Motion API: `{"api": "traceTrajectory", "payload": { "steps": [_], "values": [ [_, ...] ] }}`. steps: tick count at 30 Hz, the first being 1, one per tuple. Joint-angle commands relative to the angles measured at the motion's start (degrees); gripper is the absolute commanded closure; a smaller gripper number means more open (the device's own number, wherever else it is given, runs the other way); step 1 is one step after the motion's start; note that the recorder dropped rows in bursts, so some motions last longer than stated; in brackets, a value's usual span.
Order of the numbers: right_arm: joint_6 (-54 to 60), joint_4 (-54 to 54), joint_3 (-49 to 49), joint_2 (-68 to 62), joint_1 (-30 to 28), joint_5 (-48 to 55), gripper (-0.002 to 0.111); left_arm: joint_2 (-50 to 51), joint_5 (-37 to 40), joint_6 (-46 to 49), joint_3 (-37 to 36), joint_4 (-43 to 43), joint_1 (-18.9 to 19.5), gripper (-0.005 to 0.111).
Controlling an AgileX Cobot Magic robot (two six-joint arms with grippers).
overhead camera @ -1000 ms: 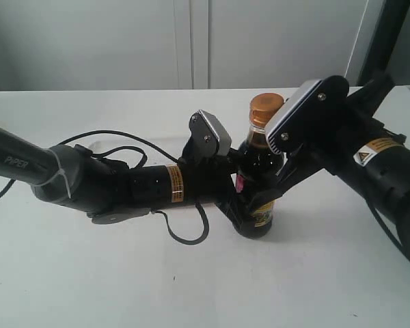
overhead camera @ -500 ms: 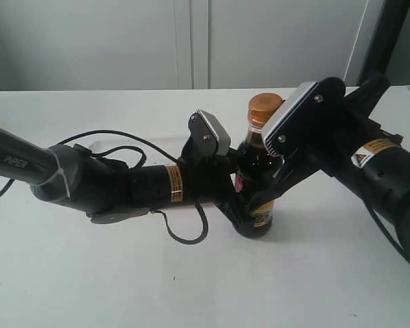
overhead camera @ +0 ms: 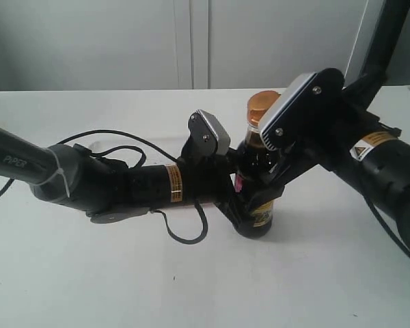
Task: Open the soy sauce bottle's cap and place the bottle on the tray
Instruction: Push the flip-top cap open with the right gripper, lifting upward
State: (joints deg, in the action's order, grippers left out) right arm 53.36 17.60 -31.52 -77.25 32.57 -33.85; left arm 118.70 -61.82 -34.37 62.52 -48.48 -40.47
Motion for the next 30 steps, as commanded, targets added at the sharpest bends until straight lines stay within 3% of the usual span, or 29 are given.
{"api": "traceTrajectory", "payload": {
  "steps": [1, 6, 10, 13, 17, 30],
  "values": [
    [0.40, -1.30, -2.48, 1.87, 0.70, 1.22, 0.108, 0.67, 5.00, -0.52, -0.60, -1.66, -0.18, 0.107],
    [0.40, -1.80, -5.53, 5.59, 2.90, 3.28, 0.108, 0.67, 5.00, -0.52, -0.60, -1.66, -0.18, 0.107],
    [0.29, -1.70, -8.54, 7.76, 5.03, 11.39, 0.108, 0.67, 5.24, -0.52, -0.60, -1.66, -0.18, 0.107],
    [0.29, 3.02, -9.37, 7.79, 4.77, 10.30, 0.108, 0.67, 5.81, -0.52, -0.60, -1.66, -0.18, 0.107],
    [0.29, 11.51, -11.21, 7.79, 2.39, 11.08, 0.108, 0.67, 6.20, -0.52, -0.60, -1.66, -0.18, 0.107],
    [-1.04, 12.46, -17.31, 7.79, -9.98, 30.79, 0.108, 0.67, 6.20, -0.52, -0.60, -1.66, -0.18, 0.107]
  ]
}}
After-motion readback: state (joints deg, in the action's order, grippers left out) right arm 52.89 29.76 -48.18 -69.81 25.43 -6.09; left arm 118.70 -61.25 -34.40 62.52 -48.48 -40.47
